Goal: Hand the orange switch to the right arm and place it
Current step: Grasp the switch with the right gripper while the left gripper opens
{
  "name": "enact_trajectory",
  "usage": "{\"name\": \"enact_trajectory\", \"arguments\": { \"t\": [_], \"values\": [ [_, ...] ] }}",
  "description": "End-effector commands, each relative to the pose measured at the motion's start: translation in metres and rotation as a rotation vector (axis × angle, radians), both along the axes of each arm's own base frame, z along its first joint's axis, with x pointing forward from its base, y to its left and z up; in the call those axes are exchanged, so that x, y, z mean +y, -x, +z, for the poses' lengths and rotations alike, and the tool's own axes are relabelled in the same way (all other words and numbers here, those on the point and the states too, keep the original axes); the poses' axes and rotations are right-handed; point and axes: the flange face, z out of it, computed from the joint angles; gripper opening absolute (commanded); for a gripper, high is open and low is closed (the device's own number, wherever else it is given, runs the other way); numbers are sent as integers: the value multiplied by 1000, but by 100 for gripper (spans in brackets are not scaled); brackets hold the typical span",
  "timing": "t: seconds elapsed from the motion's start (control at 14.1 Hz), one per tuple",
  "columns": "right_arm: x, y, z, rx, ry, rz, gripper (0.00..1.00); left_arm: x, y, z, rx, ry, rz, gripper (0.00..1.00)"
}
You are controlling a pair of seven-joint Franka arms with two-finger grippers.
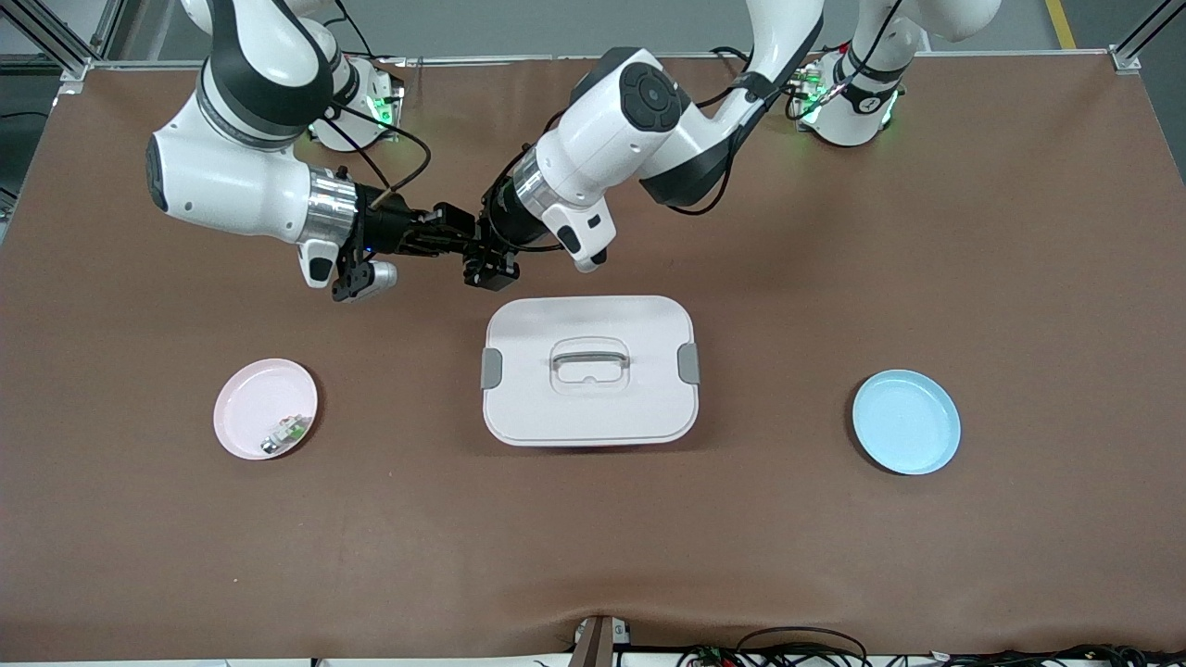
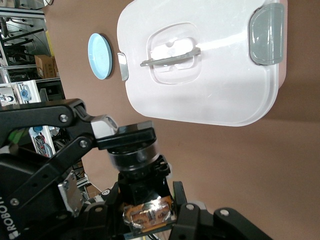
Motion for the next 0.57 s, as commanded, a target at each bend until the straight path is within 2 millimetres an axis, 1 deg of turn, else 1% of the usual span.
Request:
{"name": "enact_trajectory", "arguments": {
  "t": [0.0, 0.07, 0.14, 0.21, 0.5],
  "values": [
    [-8, -10, 2, -11, 42, -6, 0, 0, 0, 4, -25, -29, -9, 62],
    [-10, -12, 5, -28, 59, 3, 0, 1, -1, 4, -25, -29, -5, 68],
    [-10, -13, 4, -33, 74, 12, 0, 0, 0, 5, -26, -28, -6, 92],
    [-10, -14, 4, -41, 86, 19, 0, 0, 0, 4, -25, -29, -6, 100],
    [-10, -15, 4, -45, 90, 23, 0, 2, -2, 7, -28, -26, -3, 100]
  ]
}}
